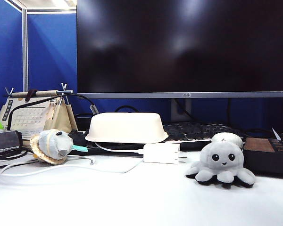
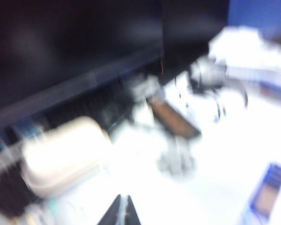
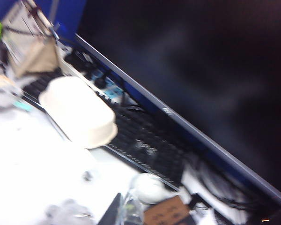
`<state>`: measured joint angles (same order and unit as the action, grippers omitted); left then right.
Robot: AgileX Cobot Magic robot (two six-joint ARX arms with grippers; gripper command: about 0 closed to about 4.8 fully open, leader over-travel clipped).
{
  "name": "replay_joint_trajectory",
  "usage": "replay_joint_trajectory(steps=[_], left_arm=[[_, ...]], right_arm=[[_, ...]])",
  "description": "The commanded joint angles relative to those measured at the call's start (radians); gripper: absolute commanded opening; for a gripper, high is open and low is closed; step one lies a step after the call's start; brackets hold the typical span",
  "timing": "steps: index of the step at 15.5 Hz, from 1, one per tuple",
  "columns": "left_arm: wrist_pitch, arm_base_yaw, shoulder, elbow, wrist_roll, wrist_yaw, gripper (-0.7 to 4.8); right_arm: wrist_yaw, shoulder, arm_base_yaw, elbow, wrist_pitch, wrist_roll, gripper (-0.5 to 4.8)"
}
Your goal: Place the tilting octopus upright.
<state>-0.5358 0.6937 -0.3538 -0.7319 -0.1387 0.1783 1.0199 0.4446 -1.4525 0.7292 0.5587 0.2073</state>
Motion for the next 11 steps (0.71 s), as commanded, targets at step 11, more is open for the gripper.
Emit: replay_joint_trajectory(steps=[11], left_arm=[[-0.376, 0.000, 0.004, 0.054, 0.327, 0.035, 0.21]], right_arm=[[-0.009, -0.002, -0.001, 0.003, -0.012, -0.028, -0.06]])
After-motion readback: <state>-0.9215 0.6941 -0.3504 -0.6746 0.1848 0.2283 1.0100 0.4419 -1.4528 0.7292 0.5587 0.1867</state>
